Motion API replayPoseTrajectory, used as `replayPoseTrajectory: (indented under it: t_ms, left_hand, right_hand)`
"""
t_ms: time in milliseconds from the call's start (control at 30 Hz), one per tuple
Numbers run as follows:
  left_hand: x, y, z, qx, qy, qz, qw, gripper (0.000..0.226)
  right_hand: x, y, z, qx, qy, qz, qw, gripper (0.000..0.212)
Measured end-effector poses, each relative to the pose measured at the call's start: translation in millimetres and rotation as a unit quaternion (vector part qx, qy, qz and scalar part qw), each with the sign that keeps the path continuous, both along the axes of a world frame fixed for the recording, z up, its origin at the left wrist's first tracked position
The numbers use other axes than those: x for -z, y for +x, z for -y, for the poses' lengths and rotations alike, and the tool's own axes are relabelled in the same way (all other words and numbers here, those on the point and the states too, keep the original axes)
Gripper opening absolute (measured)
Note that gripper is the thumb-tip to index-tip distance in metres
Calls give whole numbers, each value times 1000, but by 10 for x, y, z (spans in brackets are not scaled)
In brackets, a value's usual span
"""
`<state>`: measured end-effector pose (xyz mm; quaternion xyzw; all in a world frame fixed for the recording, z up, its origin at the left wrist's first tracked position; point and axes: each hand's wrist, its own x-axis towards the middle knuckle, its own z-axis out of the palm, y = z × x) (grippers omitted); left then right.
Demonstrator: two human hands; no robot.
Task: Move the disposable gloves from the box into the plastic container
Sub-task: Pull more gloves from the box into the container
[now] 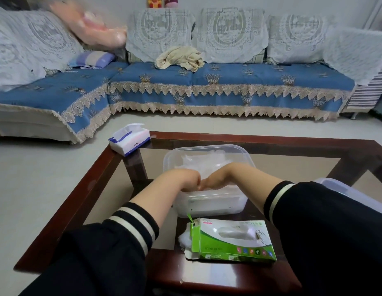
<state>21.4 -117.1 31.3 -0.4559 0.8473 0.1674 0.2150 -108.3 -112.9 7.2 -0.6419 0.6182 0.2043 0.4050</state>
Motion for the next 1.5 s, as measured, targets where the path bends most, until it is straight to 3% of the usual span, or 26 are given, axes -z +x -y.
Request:
replayPoseTrajectory:
  t_ms: [100, 167, 300, 501, 567, 667, 701, 768, 868, 968, 1068, 1201, 1502]
  left_hand:
    - [73, -54, 21, 1, 36, 55, 998, 34]
    - [10, -63, 13, 11, 21, 66, 998, 37]
    - [-227, -16, -35, 4, -47, 29, 998, 39]
    - [-422, 80, -228, 3, -208, -32, 978, 43]
    - [-418, 112, -385, 9, -276, -101, 956, 38]
    - [-265, 183, -754, -43, -297, -329, 895, 26]
    - [-192, 187, -884, -74, -267, -400, 874, 22]
    - [13, 180, -1128, -127, -188, -461, 858, 18]
    - [351, 140, -1279, -165, -87, -438, 879, 27]
    - [611, 117, -1359, -168, -25, -382, 909, 46]
    - [787, 86, -1395, -157, 0, -360, 919, 58]
    - [851, 55, -1401, -136, -57, -316, 937, 68]
    - [903, 20, -1379, -151, -82, -303, 937, 50]
  right_hand:
    - [-33, -40, -52, -23, 9, 19, 1000, 51]
    - [-108, -119, -67, 31, -13, 85, 996, 51]
    - [-327, -344, -145, 89, -143, 178, 970, 34]
    - [-627, -615, -588, 198, -346, 263, 879, 20]
    - [-628, -611, -799, 237, -432, 273, 826, 17]
    - [-538, -511, -1179, 279, -491, 311, 764, 12]
    - [-481, -462, -1289, 281, -474, 333, 765, 15]
    - [-289, -339, -1485, 262, -405, 326, 813, 22]
    - [98, -270, -1571, 188, -375, 170, 892, 18]
    - [410, -237, -1622, 124, -353, 96, 922, 33]
    - [597, -209, -1639, 137, -377, 84, 912, 31]
    - [703, -163, -1648, 168, -419, 93, 887, 24]
    - [683, -91, -1665, 144, -444, 6, 885, 25]
